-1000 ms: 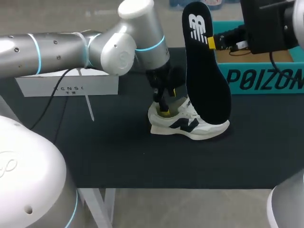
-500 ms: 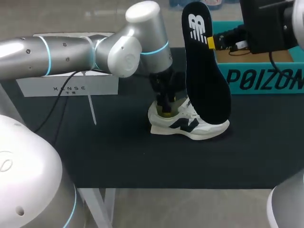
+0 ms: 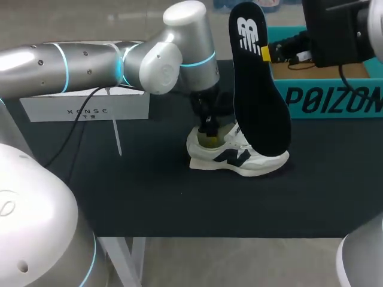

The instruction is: Take the shoe out of the shoebox, open the shoe tongue, remove and reinsert the insole, then place the shoe into the shoebox

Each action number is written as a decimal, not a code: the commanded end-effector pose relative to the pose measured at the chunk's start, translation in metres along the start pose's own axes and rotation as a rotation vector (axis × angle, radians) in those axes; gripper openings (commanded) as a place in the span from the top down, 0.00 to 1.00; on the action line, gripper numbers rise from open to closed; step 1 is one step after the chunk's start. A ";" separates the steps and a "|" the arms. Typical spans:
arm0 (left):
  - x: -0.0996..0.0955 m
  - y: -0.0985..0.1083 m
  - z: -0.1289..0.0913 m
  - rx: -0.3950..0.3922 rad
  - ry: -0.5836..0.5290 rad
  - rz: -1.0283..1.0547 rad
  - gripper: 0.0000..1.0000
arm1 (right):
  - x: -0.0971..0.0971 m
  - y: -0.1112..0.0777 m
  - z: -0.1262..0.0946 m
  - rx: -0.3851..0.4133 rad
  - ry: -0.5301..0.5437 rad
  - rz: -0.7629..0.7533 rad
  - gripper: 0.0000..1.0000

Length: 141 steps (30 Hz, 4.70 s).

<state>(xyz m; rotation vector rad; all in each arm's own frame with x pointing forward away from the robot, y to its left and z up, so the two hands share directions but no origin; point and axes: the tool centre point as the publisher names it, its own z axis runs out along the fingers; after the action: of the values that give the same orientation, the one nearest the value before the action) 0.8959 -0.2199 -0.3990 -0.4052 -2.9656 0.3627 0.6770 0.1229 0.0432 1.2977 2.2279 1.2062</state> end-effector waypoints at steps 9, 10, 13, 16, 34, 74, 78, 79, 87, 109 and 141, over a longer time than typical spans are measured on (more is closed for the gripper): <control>0.002 0.002 0.002 0.027 0.035 0.039 1.00 | 0.000 0.002 0.002 0.004 0.000 0.001 1.00; 0.002 0.002 -0.002 0.038 0.035 0.046 1.00 | 0.000 0.002 0.002 0.004 0.000 0.001 1.00; 0.000 0.002 -0.015 0.043 0.022 0.064 1.00 | 0.000 0.002 0.002 0.004 0.000 0.001 1.00; -0.002 0.002 -0.025 0.039 0.010 0.087 1.00 | 0.000 0.002 0.002 0.004 0.000 0.001 1.00; 0.009 -0.004 -0.075 -0.032 0.117 0.643 1.00 | 0.000 0.002 0.002 0.004 0.000 0.001 1.00; 0.012 -0.056 -0.011 -0.156 0.230 1.187 1.00 | 0.000 0.002 0.002 0.004 0.000 0.001 1.00; 0.015 -0.054 -0.003 -0.160 0.242 1.192 1.00 | 0.000 0.002 0.002 0.004 0.000 0.001 1.00; 0.015 -0.053 -0.001 -0.160 0.246 1.194 1.00 | 0.000 0.002 0.002 0.004 0.000 0.001 1.00; 0.017 -0.051 0.010 -0.178 0.255 1.212 1.00 | 0.000 0.002 0.002 0.004 0.000 0.001 1.00; 0.013 -0.040 -0.071 -0.036 -0.207 1.144 0.00 | 0.000 0.002 0.002 0.004 0.000 0.001 1.00; 0.020 -0.006 -0.121 0.120 -0.522 1.034 0.00 | 0.000 0.002 0.002 0.004 0.000 0.001 1.00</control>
<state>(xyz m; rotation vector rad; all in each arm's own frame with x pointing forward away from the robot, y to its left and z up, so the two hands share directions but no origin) 0.8949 -0.1953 -0.2774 -2.0763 -2.8419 0.7922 0.6765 0.1217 0.0428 1.2974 2.2269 1.2084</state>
